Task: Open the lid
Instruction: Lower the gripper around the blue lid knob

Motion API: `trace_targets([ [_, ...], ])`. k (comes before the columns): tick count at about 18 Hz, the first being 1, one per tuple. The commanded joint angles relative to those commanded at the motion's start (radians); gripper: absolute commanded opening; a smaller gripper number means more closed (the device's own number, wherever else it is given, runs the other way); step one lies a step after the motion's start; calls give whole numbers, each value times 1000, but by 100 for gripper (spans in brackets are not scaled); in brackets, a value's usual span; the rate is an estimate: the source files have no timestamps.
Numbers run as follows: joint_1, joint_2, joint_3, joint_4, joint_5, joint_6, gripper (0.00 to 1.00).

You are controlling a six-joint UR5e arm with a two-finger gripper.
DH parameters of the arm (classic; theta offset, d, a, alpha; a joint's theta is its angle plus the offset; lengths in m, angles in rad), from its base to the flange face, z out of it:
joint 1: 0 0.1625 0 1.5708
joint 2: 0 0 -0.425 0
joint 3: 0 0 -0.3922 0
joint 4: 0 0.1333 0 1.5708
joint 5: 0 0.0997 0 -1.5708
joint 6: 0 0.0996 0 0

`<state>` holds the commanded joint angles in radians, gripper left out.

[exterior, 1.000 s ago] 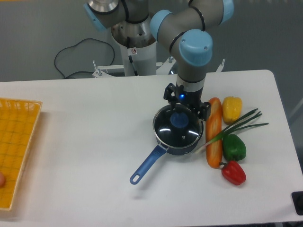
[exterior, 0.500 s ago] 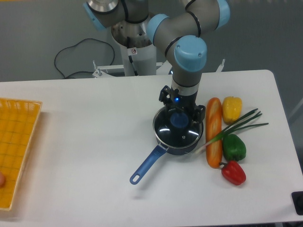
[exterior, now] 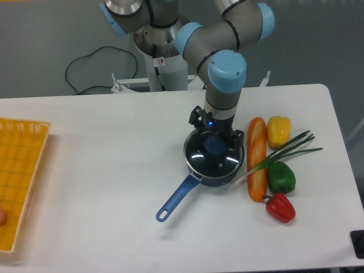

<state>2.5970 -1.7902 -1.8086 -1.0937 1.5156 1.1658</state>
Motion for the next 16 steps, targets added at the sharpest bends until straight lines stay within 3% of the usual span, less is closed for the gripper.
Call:
trace_targets([
  [16,11,-8,-15,2,9,2,100],
])
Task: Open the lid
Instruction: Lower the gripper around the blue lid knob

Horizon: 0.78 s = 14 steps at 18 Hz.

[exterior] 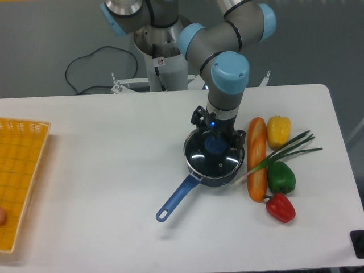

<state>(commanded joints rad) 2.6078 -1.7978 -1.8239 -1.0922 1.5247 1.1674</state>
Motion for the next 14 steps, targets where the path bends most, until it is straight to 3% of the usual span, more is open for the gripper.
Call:
trace_targets([
  [14,-2,-9,0,2,9,-5,100],
])
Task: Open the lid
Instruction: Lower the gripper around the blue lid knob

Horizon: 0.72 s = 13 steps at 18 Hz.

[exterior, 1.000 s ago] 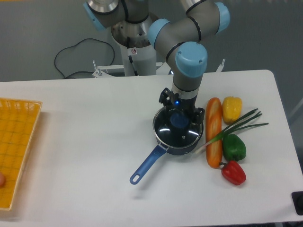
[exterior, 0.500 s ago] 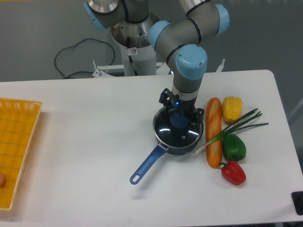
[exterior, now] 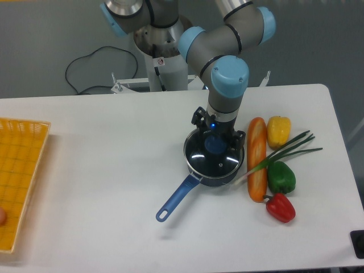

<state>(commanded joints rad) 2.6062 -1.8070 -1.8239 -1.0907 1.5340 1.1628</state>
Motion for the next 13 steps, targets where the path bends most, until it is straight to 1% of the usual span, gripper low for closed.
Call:
trace_targets([
  [4,-3,-11,5,2,0,-5,100],
  [13,-5,-12,6,11,0,-5,98],
])
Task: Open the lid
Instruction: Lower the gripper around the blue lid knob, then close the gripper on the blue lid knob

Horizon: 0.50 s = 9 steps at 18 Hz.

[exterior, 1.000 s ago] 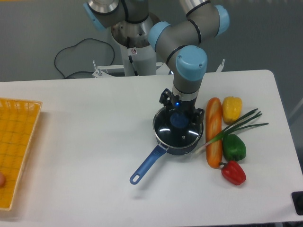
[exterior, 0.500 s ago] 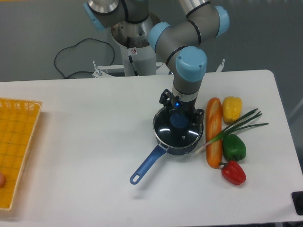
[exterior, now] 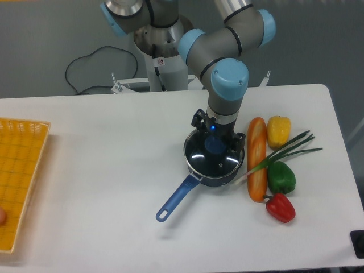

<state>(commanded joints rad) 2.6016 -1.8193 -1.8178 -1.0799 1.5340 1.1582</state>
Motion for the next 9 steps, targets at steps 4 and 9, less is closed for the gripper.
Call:
trace_targets([
  [4,0,0,0,0,0,0,97],
  [9,0,0,0,0,0,0,89],
])
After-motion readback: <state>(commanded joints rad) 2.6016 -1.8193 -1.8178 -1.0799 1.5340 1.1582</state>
